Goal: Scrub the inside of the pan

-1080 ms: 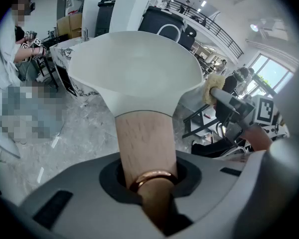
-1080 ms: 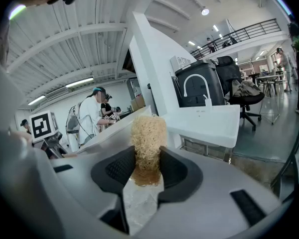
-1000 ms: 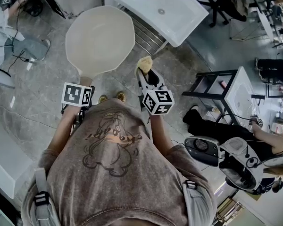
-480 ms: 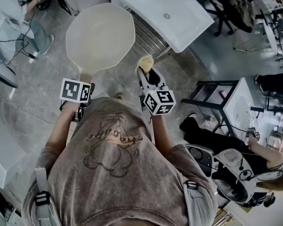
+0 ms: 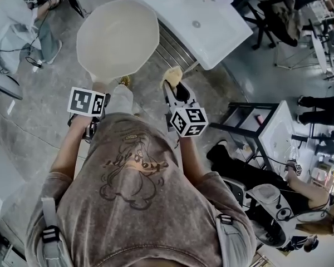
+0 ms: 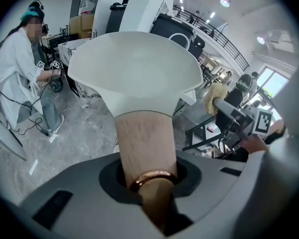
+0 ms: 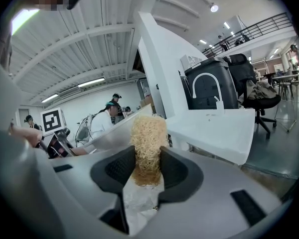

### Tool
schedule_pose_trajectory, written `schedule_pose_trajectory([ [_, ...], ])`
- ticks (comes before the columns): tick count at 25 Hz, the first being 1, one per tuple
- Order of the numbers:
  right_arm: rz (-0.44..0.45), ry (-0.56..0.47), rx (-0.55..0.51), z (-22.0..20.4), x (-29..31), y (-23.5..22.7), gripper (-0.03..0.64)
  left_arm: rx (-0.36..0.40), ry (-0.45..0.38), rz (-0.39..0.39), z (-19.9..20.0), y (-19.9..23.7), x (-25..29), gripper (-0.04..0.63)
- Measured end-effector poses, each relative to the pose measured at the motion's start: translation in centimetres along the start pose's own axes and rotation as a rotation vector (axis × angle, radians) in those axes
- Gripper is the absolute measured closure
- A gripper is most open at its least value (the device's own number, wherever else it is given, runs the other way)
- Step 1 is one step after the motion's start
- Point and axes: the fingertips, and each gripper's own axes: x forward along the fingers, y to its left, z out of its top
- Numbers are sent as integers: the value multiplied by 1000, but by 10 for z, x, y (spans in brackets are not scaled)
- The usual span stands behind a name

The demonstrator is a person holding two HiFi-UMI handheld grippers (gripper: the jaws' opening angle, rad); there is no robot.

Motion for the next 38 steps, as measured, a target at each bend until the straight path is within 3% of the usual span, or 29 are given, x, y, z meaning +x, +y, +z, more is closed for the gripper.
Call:
schedule_pose_trajectory([
  [5,-19,-1,5,11,20,-21,460,9,5,-20,35,3,15,506],
  [14,-90,-6,31,48,81,-67,460,96,63,-43,123,29,40,506],
  [27,-275,-27,95,107,145,-133,460,280,165,-89,271,64,72,506],
  [38,-411,-93,143,135,171,-172,460,471,246,-129,346,69,103,505],
])
